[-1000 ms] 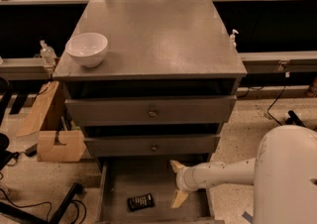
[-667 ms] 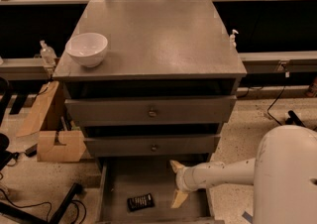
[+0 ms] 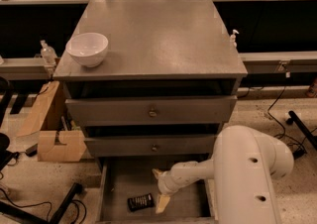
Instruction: Pick rxbar chocolate from bottom drawer and place on counter
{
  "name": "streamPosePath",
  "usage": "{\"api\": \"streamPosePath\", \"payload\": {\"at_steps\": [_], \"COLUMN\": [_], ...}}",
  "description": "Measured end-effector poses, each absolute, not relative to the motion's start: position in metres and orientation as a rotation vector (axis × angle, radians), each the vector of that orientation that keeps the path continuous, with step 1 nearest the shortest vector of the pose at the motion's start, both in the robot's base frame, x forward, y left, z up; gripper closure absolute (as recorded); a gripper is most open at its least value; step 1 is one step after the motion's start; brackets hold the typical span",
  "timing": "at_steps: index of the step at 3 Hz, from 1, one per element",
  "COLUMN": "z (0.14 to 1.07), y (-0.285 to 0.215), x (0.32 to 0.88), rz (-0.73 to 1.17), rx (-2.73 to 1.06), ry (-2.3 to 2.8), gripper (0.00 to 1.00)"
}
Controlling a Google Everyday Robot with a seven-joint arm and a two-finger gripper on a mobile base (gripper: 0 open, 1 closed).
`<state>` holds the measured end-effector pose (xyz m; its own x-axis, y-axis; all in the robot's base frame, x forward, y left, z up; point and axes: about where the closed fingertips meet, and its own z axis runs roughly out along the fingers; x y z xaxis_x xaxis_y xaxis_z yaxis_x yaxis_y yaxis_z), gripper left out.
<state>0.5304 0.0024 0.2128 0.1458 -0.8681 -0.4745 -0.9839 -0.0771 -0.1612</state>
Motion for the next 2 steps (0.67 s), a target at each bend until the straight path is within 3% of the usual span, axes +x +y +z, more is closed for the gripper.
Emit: {"api": "streamPosePath", "payload": {"at_steps": [2], "z": [0.136], "y": [0.057], "x": [0.536], "rz": [0.497], "rx": [-2.035], "ry": [1.702], "gripper": [0.00]}}
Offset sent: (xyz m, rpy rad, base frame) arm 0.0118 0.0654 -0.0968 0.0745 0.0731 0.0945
